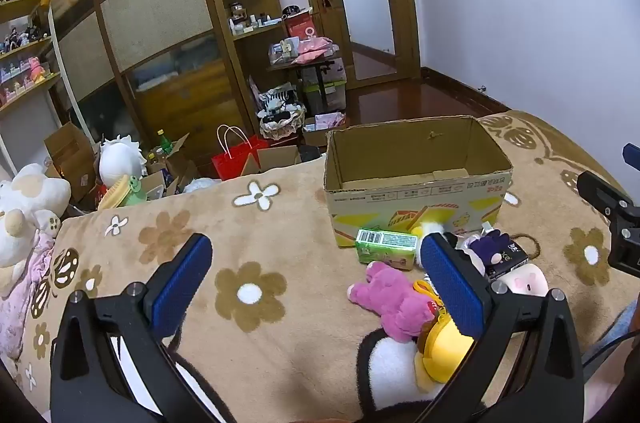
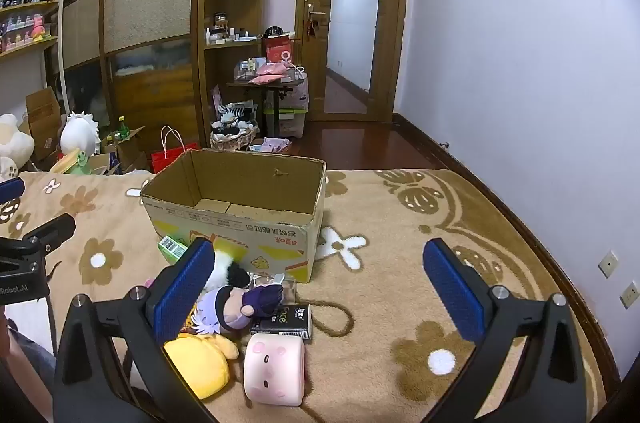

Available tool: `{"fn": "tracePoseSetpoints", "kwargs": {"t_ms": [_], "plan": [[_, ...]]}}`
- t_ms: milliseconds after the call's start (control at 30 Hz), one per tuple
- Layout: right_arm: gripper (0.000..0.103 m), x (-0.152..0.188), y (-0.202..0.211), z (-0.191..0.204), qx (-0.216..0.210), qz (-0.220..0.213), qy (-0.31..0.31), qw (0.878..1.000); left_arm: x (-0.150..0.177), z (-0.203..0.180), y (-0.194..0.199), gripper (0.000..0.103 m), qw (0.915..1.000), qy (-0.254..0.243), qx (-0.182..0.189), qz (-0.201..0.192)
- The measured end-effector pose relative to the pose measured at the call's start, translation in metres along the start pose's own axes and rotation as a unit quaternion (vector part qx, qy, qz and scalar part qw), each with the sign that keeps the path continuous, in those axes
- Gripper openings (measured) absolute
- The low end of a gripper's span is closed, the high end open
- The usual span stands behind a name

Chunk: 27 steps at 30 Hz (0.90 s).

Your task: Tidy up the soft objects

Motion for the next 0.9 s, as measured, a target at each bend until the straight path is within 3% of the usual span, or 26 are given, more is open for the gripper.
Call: {"fn": "tracePoseSetpoints", "kwargs": {"t_ms": [900], "plan": [[0.103,0.0013,-0.001,0.0001,0.002,0.002,0.003,1.0,0.0002,0.002,-0.0011,0.103,1.0,0.0,-0.002,0.001]]}}
Point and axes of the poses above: each gripper's, at about its wrist camera, not at the fingertips, and y roughly against the way its jaws point, z to its left, x to its underside, the point moved 2 cm from there along -y, roughly the way its jaws point, and after that the axes turned 5 degrees about -x, right-handed, at the moved point
